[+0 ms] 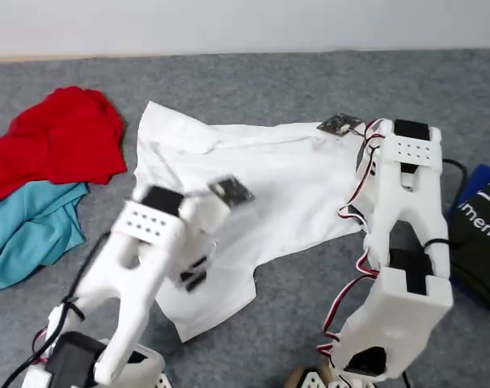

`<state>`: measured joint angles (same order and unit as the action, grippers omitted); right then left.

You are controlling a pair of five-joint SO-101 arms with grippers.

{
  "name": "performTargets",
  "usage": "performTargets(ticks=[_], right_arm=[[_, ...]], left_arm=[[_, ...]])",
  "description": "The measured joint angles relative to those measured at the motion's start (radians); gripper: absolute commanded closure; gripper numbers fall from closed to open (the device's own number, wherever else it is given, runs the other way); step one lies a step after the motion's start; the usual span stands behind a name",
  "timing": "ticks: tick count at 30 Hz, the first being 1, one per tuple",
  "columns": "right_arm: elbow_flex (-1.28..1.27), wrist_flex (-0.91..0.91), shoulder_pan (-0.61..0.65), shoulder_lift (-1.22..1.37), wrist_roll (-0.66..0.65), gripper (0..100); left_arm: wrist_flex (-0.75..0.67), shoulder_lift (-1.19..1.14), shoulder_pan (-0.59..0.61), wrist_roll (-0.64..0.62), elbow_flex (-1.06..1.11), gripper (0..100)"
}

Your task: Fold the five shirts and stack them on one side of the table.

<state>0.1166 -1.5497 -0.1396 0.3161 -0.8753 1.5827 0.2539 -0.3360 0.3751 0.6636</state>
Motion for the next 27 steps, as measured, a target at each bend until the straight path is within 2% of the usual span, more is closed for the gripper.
performTargets(ticks=[4, 17, 20, 24, 27], right_arm=[[0.000, 0.000, 0.000, 0.000, 0.003, 98.8], [0.000, 0.000, 0.000, 0.000, 0.035, 98.8], [0.000, 0.000, 0.000, 0.000, 0.035, 98.8], [0.006, -0.003, 0.000, 0.000, 0.035, 98.8], [0.015, -0.006, 0.000, -0.005, 0.035, 98.8]], left_arm=[[-0.038, 0.002, -0.032, 0.020, 0.046, 79], [-0.241, -0.017, -0.038, 0.038, 0.224, 79], [-0.313, -0.114, -0.038, 0.038, 0.233, 84], [-0.285, -0.256, -0.040, 0.040, 0.138, 100], [-0.267, -0.325, -0.046, 0.040, 0.083, 100]])
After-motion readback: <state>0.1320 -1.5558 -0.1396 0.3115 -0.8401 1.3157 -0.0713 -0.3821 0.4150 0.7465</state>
